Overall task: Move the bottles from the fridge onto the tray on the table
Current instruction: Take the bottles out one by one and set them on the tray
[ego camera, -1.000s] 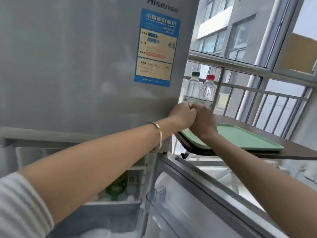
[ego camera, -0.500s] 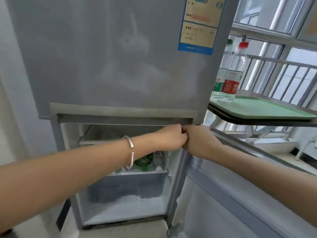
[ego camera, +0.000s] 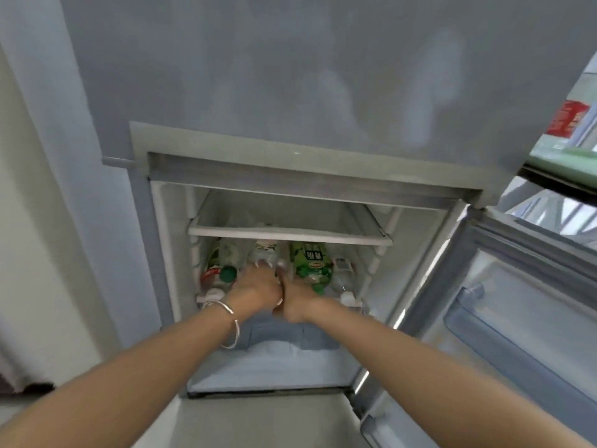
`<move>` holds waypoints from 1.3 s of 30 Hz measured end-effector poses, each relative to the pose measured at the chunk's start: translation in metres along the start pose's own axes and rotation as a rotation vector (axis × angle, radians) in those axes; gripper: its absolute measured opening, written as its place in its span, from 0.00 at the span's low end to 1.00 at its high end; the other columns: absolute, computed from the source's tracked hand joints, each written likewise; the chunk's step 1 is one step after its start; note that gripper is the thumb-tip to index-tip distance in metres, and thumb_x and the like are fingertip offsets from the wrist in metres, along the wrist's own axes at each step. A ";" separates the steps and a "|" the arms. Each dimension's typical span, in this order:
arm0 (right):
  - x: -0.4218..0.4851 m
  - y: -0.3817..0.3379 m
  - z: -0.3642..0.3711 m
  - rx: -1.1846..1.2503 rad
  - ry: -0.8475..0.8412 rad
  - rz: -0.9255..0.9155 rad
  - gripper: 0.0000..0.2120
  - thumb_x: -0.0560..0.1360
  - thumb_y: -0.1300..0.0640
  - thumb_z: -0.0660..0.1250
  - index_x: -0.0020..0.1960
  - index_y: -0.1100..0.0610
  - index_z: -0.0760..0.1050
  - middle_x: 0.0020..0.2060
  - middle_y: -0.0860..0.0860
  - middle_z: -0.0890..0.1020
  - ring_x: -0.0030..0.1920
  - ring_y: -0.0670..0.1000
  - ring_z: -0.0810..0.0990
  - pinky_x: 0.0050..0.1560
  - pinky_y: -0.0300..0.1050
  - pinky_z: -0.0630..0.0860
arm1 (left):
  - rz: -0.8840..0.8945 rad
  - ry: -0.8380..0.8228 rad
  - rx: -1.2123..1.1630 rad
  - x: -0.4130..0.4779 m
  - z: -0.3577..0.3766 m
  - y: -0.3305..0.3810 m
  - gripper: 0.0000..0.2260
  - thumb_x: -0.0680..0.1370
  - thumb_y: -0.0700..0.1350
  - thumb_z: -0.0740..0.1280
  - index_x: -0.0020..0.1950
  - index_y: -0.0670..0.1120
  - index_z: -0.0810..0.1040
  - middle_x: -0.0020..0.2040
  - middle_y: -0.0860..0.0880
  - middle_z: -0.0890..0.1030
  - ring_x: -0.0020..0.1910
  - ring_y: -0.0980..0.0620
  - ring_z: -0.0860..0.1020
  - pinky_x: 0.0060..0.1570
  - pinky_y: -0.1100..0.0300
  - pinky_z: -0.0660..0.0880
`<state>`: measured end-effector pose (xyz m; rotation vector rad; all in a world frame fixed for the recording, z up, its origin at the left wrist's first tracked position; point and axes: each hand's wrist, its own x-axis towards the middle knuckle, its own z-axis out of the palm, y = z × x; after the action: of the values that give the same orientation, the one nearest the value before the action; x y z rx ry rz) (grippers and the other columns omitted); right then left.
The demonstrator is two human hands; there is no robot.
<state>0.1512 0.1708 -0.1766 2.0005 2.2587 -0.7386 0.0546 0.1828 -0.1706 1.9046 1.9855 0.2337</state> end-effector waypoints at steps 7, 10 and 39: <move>0.024 0.021 0.026 -0.123 0.003 0.107 0.47 0.74 0.52 0.66 0.77 0.44 0.33 0.78 0.55 0.38 0.78 0.61 0.44 0.75 0.63 0.51 | -0.160 0.087 -0.275 0.059 0.027 -0.005 0.33 0.76 0.54 0.67 0.70 0.33 0.59 0.65 0.36 0.74 0.63 0.39 0.75 0.56 0.51 0.74; 0.018 0.039 0.026 -0.111 0.002 0.109 0.47 0.74 0.53 0.66 0.78 0.45 0.34 0.78 0.55 0.38 0.78 0.60 0.43 0.75 0.64 0.48 | -0.182 0.101 -0.180 0.065 0.032 0.003 0.36 0.77 0.56 0.64 0.70 0.29 0.55 0.65 0.36 0.74 0.63 0.40 0.76 0.56 0.50 0.76; -0.028 0.041 -0.024 0.110 0.158 0.021 0.49 0.68 0.55 0.76 0.78 0.52 0.48 0.76 0.56 0.60 0.71 0.58 0.67 0.66 0.50 0.70 | 0.121 0.160 -0.142 -0.078 -0.038 0.038 0.10 0.79 0.49 0.59 0.55 0.45 0.72 0.50 0.43 0.81 0.47 0.43 0.78 0.44 0.54 0.73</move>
<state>0.2018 0.1566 -0.1592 2.2020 2.3241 -0.7429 0.0758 0.1132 -0.1095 1.9690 1.8970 0.5611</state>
